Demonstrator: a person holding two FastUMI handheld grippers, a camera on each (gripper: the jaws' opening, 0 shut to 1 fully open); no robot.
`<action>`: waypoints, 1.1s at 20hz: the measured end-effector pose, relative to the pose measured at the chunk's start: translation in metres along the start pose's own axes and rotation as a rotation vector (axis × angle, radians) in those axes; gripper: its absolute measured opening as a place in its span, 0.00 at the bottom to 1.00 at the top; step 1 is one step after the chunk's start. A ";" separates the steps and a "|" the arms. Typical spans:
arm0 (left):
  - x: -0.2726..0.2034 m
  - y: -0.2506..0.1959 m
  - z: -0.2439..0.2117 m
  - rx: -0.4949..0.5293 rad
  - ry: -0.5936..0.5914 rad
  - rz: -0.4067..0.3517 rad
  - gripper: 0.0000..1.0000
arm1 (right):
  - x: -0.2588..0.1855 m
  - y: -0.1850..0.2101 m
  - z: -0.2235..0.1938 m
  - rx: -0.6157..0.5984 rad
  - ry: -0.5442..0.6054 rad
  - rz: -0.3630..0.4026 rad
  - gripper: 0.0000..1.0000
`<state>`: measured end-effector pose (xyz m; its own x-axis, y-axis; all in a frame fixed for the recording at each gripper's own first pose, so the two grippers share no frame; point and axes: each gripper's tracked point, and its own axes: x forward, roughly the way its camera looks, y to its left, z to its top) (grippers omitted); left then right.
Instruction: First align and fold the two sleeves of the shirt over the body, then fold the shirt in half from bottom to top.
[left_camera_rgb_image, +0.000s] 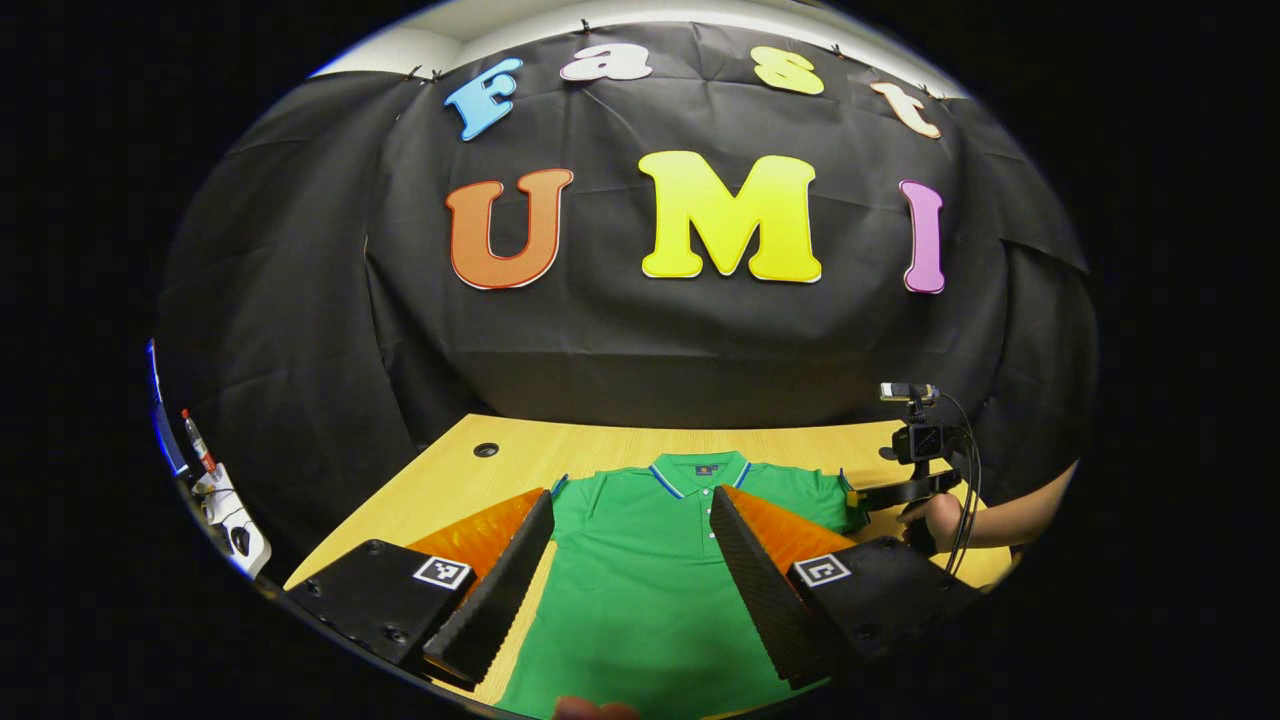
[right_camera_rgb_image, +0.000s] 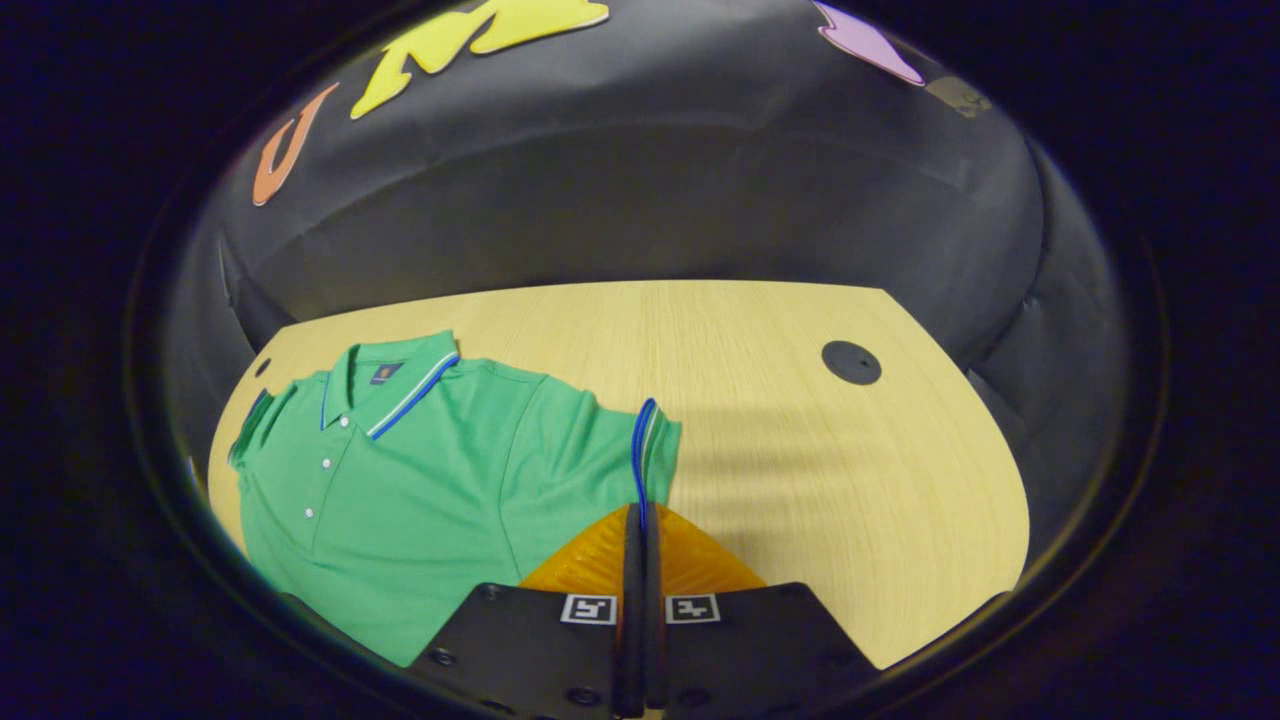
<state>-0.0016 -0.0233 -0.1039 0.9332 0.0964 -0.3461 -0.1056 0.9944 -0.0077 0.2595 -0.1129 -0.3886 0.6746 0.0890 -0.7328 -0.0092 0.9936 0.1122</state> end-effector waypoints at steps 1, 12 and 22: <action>0.000 0.001 0.001 0.002 -0.002 0.001 1.00 | -0.005 0.001 0.008 0.018 -0.023 0.005 0.03; -0.009 0.032 -0.001 -0.046 -0.009 0.055 1.00 | -0.041 0.071 0.061 -0.008 -0.114 0.070 0.02; -0.046 0.099 -0.002 -0.043 -0.012 0.195 1.00 | -0.034 0.194 0.050 -0.042 -0.072 0.219 0.12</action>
<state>-0.0555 0.0707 -0.0906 0.8977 0.2874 -0.3340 -0.2986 0.9542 0.0183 0.2717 0.0733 -0.3083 0.7043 0.2989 -0.6440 -0.1909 0.9534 0.2337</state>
